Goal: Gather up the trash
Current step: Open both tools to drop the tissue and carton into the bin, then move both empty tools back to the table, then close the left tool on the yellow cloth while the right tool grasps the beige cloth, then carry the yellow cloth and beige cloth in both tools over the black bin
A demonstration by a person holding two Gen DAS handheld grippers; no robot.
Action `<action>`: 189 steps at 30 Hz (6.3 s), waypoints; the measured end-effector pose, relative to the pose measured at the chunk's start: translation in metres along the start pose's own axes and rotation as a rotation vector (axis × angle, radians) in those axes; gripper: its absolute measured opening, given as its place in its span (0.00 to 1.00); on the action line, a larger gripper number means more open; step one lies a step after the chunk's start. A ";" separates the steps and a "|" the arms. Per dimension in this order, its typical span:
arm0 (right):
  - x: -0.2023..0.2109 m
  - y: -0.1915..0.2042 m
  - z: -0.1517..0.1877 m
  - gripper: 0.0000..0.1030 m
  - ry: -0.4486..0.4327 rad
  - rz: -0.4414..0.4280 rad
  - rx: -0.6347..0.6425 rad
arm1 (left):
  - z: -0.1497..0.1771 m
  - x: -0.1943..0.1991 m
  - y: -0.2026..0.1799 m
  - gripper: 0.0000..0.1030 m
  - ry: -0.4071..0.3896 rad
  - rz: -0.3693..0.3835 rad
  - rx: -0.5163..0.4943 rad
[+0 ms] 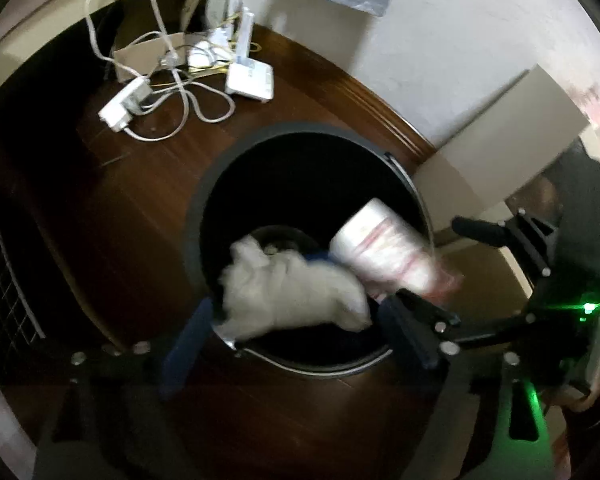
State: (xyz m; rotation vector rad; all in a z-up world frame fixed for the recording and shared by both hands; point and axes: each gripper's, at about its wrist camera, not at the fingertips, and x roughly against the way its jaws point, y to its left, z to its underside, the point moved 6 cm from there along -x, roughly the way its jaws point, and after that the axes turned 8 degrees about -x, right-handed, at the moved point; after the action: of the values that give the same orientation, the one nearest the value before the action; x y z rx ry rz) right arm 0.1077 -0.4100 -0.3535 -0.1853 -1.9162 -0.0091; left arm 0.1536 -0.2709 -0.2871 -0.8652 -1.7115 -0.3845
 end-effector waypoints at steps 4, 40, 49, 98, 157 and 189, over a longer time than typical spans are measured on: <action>0.012 -0.012 0.005 0.81 -0.037 -0.011 -0.068 | 0.007 0.012 0.007 0.94 -0.038 -0.048 0.008; 0.123 0.002 -0.025 0.85 -0.168 -0.026 -0.196 | 0.018 0.109 0.017 0.99 -0.247 -0.255 -0.028; 0.166 0.049 -0.053 0.85 -0.240 -0.072 -0.111 | 0.030 0.160 0.046 0.99 -0.320 -0.287 0.032; 0.179 0.413 -0.189 0.85 -0.307 -0.317 0.432 | 0.241 0.288 0.343 0.89 -0.423 -0.602 0.755; 0.204 0.273 -0.172 0.39 -0.360 -0.333 0.130 | 0.159 0.276 0.241 0.46 -0.479 -0.480 0.491; 0.163 0.052 -0.106 0.39 -0.294 -0.139 -0.207 | 0.042 0.202 0.102 0.46 -0.394 -0.334 0.143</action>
State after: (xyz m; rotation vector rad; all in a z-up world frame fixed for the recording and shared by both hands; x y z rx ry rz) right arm 0.1584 -0.3489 -0.1685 -0.2009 -2.2176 -0.2884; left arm 0.1755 -0.1038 -0.1299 -0.5736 -2.2309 -0.3208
